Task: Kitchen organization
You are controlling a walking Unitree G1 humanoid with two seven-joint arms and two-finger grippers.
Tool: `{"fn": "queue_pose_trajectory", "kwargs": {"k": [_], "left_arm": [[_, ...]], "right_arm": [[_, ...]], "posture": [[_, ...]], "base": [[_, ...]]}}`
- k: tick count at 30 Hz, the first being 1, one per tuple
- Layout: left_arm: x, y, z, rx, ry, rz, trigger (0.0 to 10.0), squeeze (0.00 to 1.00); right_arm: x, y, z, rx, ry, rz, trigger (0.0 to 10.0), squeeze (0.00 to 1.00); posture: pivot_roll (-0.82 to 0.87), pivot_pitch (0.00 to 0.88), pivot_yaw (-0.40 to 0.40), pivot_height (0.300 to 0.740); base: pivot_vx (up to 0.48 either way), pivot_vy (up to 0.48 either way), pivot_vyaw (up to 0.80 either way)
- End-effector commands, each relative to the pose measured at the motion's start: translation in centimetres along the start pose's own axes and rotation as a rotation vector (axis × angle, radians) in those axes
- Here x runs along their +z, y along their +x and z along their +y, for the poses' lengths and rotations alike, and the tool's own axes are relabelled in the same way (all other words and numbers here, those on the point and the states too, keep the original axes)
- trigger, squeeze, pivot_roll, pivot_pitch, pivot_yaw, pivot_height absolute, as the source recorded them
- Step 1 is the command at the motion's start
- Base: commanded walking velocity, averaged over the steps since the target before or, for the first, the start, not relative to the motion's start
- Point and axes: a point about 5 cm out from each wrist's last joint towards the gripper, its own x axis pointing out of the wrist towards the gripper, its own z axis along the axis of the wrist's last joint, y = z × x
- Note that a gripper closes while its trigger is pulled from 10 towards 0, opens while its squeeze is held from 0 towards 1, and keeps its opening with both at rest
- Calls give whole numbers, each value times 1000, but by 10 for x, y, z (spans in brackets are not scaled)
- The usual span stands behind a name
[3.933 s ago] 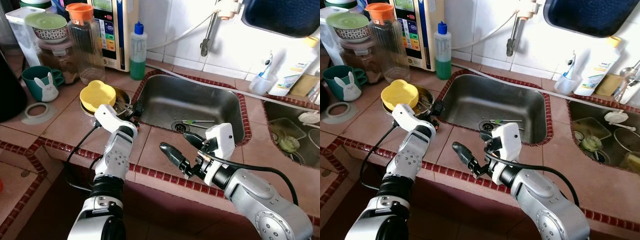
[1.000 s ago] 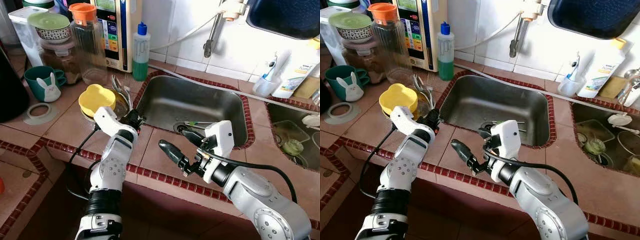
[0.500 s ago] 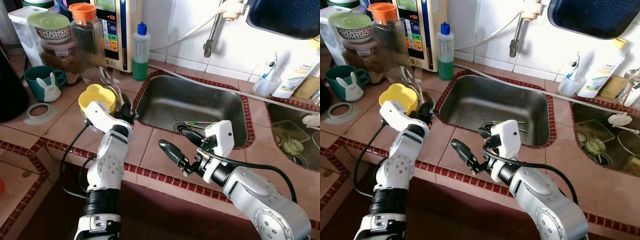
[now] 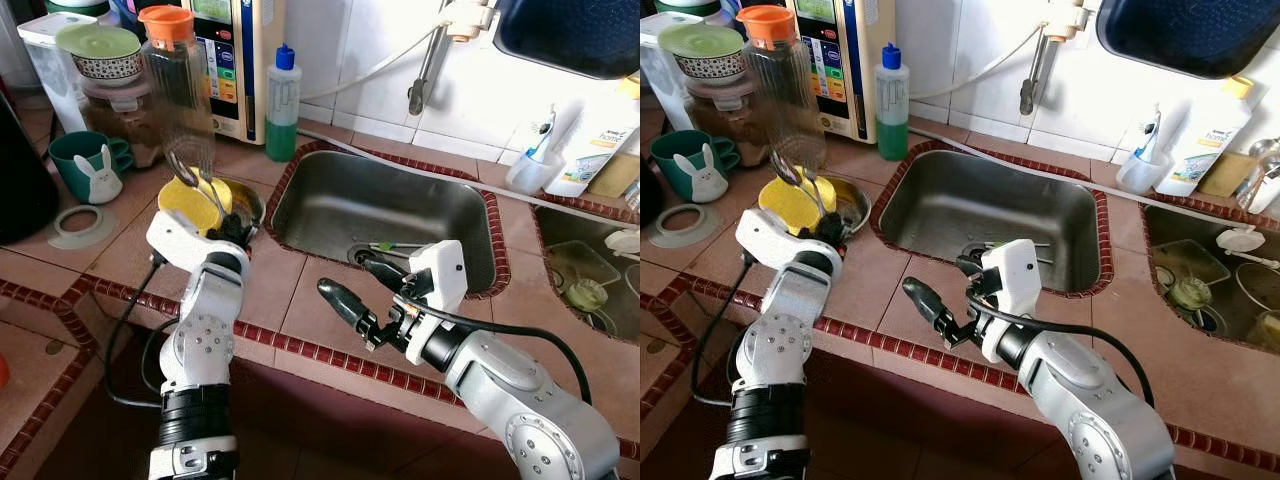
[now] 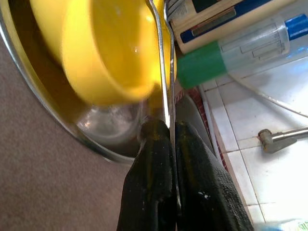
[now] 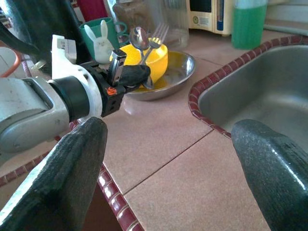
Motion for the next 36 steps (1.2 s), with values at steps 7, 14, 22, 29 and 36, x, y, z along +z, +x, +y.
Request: {"fn": "queue_pose_trajectory", "kwargs": {"k": [7,14,22,29,36], "left_arm": [[-24,-8,-28,-40,-92,119,10000,0],[-18,-16,-40,-63,-145,125,10000,0],[-15,-17,-42,-69,-141,121,10000,0],[-11,-27,-34,-23,-181,154,10000,0],[-4,-31,-37,-1,-276,157,10000,0]], "right_arm": [[2,0,-3,-9,-13,-6,10000,0],[2,0,-4,-6,-16,-7,10000,0],[3,1,-4,-4,-17,-9,10000,0],[5,4,-7,0,-23,-11,10000,0],[4,5,-8,7,-24,-10,10000,0]], "posture": [[9,35,-66,740],[13,32,-69,740],[14,30,-69,740],[34,31,-75,740],[43,30,-74,740]], "base": [[0,0,0],[0,0,0],[0,0,0],[0,0,0],[0,0,0]]}}
